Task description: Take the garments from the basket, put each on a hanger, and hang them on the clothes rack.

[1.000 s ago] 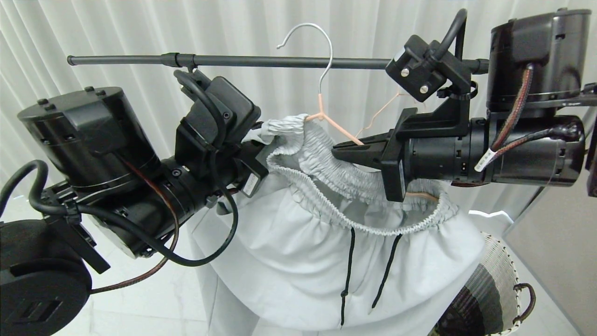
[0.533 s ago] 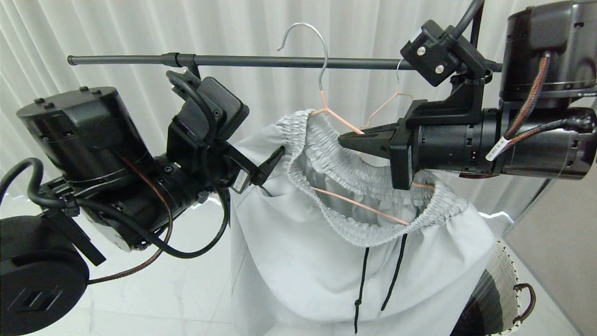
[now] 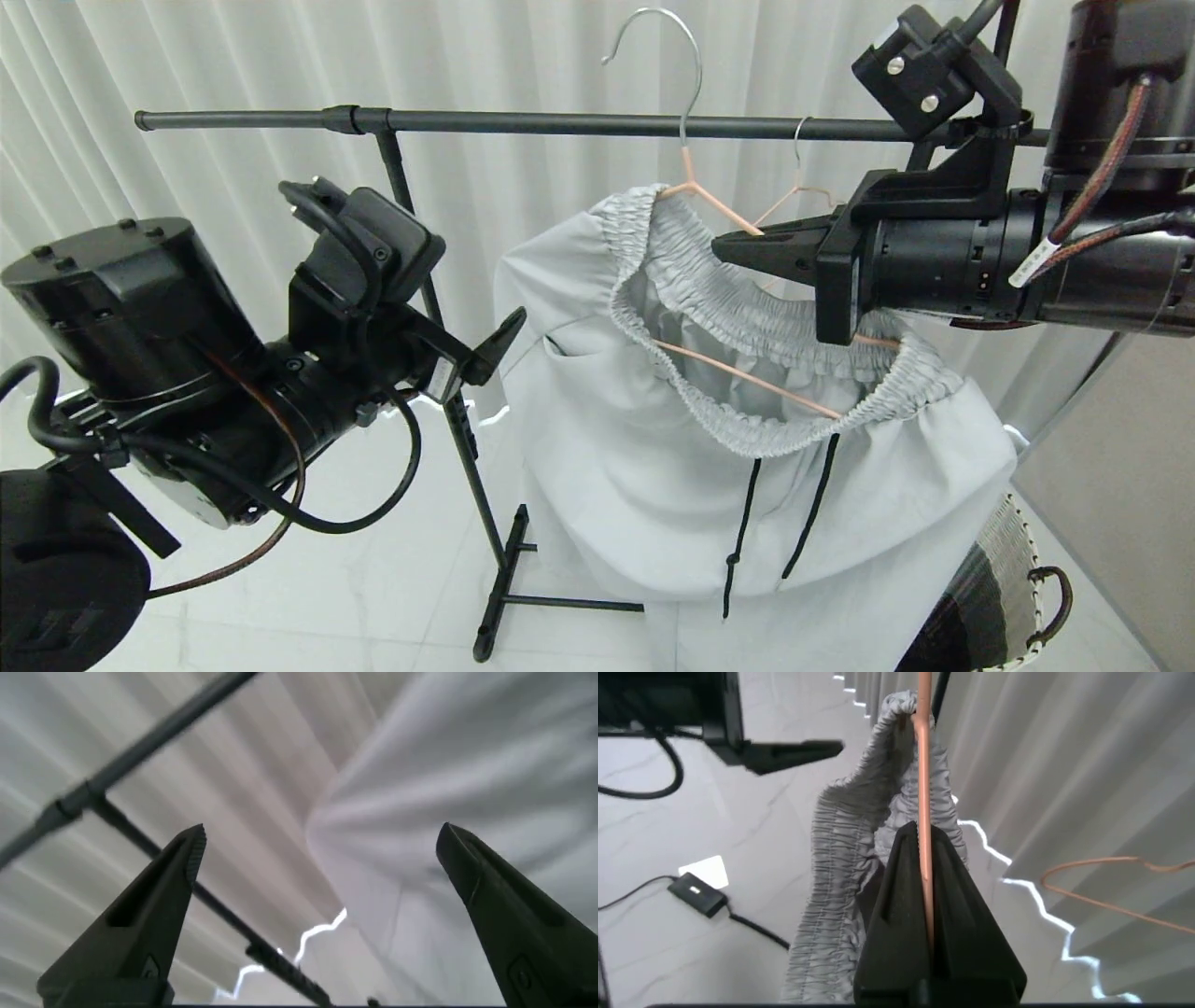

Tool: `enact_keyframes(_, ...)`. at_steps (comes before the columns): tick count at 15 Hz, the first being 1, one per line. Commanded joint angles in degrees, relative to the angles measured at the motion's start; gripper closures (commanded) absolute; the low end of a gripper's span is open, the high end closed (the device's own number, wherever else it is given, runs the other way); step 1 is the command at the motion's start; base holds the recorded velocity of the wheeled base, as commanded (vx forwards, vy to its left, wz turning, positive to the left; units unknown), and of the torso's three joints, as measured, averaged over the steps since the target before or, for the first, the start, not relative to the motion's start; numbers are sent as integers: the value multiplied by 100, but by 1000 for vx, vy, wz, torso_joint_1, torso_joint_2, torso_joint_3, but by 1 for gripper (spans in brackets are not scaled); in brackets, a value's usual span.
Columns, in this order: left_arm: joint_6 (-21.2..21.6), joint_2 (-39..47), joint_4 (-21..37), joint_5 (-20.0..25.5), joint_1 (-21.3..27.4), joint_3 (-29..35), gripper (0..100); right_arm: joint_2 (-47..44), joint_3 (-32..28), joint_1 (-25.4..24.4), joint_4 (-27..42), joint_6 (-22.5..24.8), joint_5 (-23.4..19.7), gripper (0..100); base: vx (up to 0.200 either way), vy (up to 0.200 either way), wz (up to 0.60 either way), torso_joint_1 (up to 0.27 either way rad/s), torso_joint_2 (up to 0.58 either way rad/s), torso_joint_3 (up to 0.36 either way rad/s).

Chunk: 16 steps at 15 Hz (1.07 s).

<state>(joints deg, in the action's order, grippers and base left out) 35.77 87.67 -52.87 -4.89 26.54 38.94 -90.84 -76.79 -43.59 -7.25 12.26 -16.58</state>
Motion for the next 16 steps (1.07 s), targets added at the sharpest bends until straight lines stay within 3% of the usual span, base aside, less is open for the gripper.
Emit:
enact_keyframes(1,-237,-198,-13,5,-369,-404,0,49,-3,26,-22,83,-3,100,0,0,0,0,0,0)
enact_keyframes(3,-624,-154,-13,23,-861,-624,0,120,6,26,-22,189,-30,100,0,0,0,0,0,0)
enact_keyframes(6,-782,-66,-13,568,-1292,-932,0,199,6,18,-13,189,-47,100,0,0,0,0,0,0)
enact_keyframes(7,-791,-110,-22,1218,-1318,-1134,0,216,-3,0,-13,189,-38,100,0,0,0,0,0,0)
enact_keyframes(9,-782,-137,-30,1869,-1309,-1231,0,234,15,-44,-4,189,-47,100,0,0,0,0,0,0)
enact_keyframes(13,-843,145,-30,2009,-1336,-1239,0,243,15,-290,-4,189,-30,100,0,0,0,0,0,0)
enact_keyframes(16,-1283,294,-30,2009,-1353,-1231,0,269,-3,-457,-4,197,-21,100,0,0,0,0,0,0)
